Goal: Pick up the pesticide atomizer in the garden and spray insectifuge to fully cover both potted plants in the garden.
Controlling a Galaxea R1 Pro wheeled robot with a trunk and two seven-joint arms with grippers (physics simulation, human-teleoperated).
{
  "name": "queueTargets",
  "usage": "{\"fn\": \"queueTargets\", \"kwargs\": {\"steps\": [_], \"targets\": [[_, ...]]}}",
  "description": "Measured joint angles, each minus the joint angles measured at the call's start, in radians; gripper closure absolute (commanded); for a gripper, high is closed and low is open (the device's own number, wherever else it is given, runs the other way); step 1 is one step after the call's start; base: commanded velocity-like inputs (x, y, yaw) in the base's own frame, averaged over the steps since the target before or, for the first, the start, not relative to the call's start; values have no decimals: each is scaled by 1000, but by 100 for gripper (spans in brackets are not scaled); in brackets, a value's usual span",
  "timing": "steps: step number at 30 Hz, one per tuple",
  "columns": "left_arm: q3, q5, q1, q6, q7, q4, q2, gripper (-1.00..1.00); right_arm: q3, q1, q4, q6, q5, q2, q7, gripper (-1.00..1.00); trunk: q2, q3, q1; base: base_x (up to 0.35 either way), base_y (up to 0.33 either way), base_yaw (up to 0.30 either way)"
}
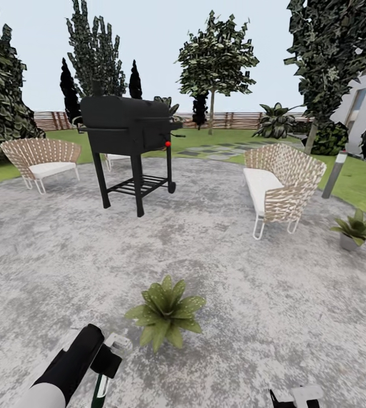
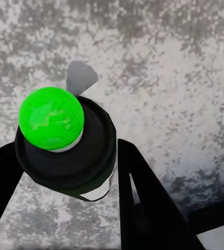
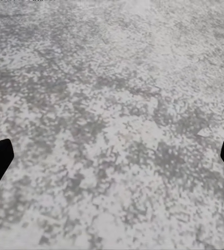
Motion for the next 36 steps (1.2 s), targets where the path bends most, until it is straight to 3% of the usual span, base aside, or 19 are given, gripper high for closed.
{"fn": "queueTargets", "kwargs": {"steps": [12, 22, 36], "targets": [[-8, 0, 0, -1, 0, 13, 3, 100, 0, 0, 0, 0, -1, 0, 0, -100, 0, 0, 0, 53, 0, 18], [-7, 2, 0, -46, 0, 11, -2, 100, 0, 0, 0, 0, -1, 0, 0, -100, 0, 0, 0, 13, 0, 0], [-10, 0, 0, -48, 0, 14, -8, 100, 0, 0, 0, 0, -1, 0, 0, -100, 0, 0, 0, 166, 0, 0]]}}
